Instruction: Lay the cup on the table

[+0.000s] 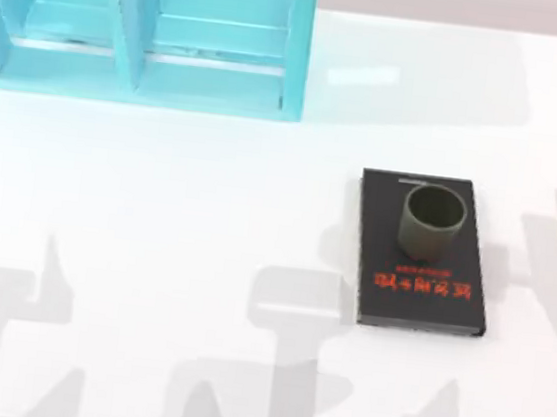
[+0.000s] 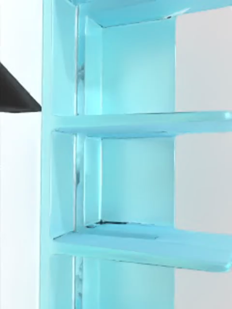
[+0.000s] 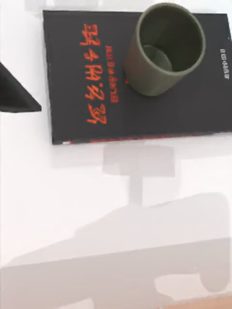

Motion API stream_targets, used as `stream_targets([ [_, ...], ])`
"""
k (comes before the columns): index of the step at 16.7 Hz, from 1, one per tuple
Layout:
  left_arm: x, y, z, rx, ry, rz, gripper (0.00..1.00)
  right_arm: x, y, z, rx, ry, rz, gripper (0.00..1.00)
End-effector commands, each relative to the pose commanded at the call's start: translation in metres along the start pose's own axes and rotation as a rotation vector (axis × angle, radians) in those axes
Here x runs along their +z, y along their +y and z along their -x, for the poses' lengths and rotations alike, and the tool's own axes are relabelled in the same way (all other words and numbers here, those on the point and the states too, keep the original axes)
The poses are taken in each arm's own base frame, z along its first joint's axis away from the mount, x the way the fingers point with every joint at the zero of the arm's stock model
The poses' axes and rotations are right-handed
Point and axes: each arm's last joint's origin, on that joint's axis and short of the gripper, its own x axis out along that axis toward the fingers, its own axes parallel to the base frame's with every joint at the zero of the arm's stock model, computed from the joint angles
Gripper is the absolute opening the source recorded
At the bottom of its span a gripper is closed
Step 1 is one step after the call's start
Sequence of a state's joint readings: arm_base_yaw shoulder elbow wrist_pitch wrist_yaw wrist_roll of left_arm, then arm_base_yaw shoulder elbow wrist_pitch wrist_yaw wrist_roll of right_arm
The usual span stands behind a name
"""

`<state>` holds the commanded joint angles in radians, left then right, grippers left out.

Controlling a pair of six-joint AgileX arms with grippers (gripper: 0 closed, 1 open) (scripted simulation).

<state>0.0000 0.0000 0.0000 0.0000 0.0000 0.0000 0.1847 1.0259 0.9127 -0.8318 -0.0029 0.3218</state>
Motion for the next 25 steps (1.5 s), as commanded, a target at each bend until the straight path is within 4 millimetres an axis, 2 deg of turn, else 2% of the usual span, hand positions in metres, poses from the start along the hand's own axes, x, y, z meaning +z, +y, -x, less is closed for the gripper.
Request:
stream_targets([
  [2,0.0,0.0,0.0,0.0,0.0,0.0,1.0,0.031,0.019,-0.01,-0.034,0.148,-0.007,1.0],
  [5,0.0,0.0,0.0,0.0,0.0,0.0,1.0,0.073,0.051,-0.038,-0.088,0.335,0.001,1.0],
  [7,0.0,0.0,0.0,0.0,0.0,0.0,1.0,0.095,0.072,-0.062,-0.118,0.43,0.02,1.0],
  [10,0.0,0.0,0.0,0.0,0.0,0.0,1.0,0.117,0.099,-0.097,-0.145,0.524,0.058,1.0],
  [13,0.0,0.0,0.0,0.0,0.0,0.0,1.0,0.128,0.119,-0.124,-0.155,0.576,0.096,1.0],
  [16,0.0,0.0,0.0,0.0,0.0,0.0,1.0,0.13,0.13,-0.14,-0.159,0.603,0.119,1.0],
  [22,0.0,0.0,0.0,0.0,0.0,0.0,1.0,0.131,0.129,-0.142,-0.16,0.604,0.116,1.0],
  [25,0.0,0.0,0.0,0.0,0.0,0.0,1.0,0.122,0.128,-0.159,-0.161,0.609,0.121,1.0],
])
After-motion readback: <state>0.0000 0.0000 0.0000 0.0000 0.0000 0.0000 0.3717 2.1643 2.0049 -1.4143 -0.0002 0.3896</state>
